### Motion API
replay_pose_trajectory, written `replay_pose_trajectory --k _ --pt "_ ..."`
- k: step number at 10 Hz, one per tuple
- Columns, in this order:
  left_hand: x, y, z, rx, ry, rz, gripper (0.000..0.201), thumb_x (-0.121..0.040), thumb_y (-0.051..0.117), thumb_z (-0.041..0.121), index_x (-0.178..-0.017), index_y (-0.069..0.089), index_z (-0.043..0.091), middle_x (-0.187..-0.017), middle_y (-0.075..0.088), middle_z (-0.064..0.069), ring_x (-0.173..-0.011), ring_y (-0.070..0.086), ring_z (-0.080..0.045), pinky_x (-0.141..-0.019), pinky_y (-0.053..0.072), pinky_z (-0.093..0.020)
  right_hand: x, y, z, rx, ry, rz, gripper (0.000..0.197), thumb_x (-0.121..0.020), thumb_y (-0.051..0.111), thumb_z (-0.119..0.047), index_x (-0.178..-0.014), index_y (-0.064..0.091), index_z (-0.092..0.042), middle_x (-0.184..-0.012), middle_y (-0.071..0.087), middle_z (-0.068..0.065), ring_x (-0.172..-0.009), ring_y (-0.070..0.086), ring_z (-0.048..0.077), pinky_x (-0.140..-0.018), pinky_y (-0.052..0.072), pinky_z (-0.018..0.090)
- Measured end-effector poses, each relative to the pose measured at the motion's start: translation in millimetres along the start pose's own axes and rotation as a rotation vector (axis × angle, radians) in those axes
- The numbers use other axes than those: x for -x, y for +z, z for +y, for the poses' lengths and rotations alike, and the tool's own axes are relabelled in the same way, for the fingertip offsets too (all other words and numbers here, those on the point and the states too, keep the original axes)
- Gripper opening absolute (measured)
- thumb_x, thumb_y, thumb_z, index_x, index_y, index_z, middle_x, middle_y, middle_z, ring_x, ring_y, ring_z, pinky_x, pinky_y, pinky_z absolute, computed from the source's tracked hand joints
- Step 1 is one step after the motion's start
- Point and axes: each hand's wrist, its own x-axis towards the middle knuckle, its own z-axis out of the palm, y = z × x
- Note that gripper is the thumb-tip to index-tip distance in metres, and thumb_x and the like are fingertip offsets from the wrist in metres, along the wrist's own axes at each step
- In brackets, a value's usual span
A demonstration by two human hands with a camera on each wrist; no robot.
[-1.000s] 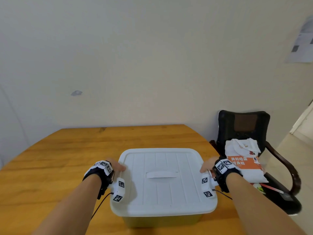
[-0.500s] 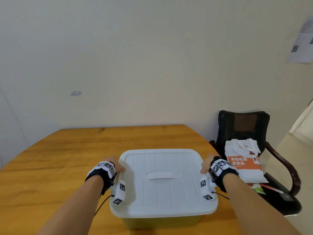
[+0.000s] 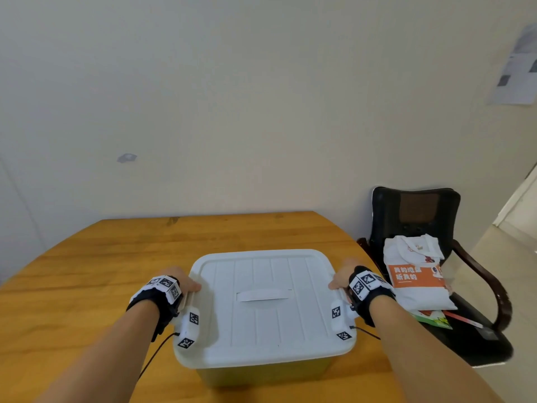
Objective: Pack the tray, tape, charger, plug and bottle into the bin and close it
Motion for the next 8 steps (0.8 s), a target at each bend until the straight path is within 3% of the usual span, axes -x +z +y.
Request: replay_pose_trajectory --k 1,2,4,5,6,7,8 --pt "-1 -4 -12 0.021 -0.025 0.03 0.037 -0.078 0.074 0.046 -0.073 0.062 0.011 -0.067 0.064 -0.002 -0.067 0.064 -0.021 -0.057 0.048 -0.026 2 2 -14 0.013 -0.029 -0.008 0.042 -0.084 0.08 -0.033 -0.115 0.066 -0.008 -0.111 0.069 0.009 -0.104 0.067 0.025 -0.08 0.056 0.031" --pt "-2 -4 -18 0.056 -0.019 0.076 0.038 -0.077 0.075 0.045 -0.068 0.058 0.013 -0.066 0.063 -0.002 -0.063 0.061 -0.019 -0.055 0.046 -0.026 0 2 -18 0.031 -0.039 -0.008 0.034 -0.083 0.08 -0.032 -0.105 0.066 -0.009 -0.1 0.069 0.006 -0.095 0.067 0.023 -0.074 0.055 0.03" --pt "-2 0 -23 0.071 -0.002 0.128 0.043 -0.075 0.074 0.051 -0.063 0.056 0.013 -0.062 0.059 0.0 -0.055 0.055 -0.014 -0.047 0.04 -0.024 -2 4 -15 0.021 -0.033 0.005 0.05 -0.083 0.08 -0.034 -0.121 0.063 -0.006 -0.115 0.069 0.009 -0.095 0.064 0.024 -0.081 0.056 0.032" --pt "2 3 -24 0.092 0.013 0.159 0.045 -0.076 0.074 0.05 -0.062 0.055 0.012 -0.062 0.058 -0.001 -0.058 0.057 -0.017 -0.05 0.044 -0.024 2 2 -14 0.014 -0.04 0.002 0.049 -0.083 0.08 -0.034 -0.12 0.062 -0.006 -0.11 0.069 0.008 -0.095 0.065 0.024 -0.078 0.056 0.031" --pt "5 7 -25 0.135 0.028 0.165 0.043 -0.077 0.073 0.05 -0.069 0.061 0.01 -0.071 0.066 -0.006 -0.067 0.065 -0.022 -0.063 0.055 -0.031 0 4 -12 -0.023 -0.074 -0.025 0.042 -0.082 0.079 -0.034 -0.113 0.065 -0.009 -0.1 0.068 0.005 -0.086 0.065 0.021 -0.064 0.05 0.027" --pt "15 0 -27 0.172 0.099 0.224 0.04 -0.085 0.064 0.051 -0.062 0.057 0.018 -0.06 0.057 -0.003 -0.052 0.054 -0.017 -0.052 0.043 -0.03 5 2 -13 -0.065 -0.112 0.008 0.019 -0.085 0.071 -0.034 -0.091 0.065 -0.017 -0.077 0.058 -0.001 -0.067 0.056 0.016 -0.055 0.042 0.024" --pt "35 -4 -29 0.429 0.284 0.398 0.027 -0.089 0.064 0.04 -0.071 0.06 0.02 -0.071 0.062 0.006 -0.068 0.059 -0.016 -0.057 0.038 -0.024 17 -10 -9 -0.255 -0.222 0.238 0.029 -0.09 0.064 -0.033 -0.068 0.061 -0.014 -0.065 0.052 -0.004 -0.061 0.05 0.015 -0.055 0.036 0.026"
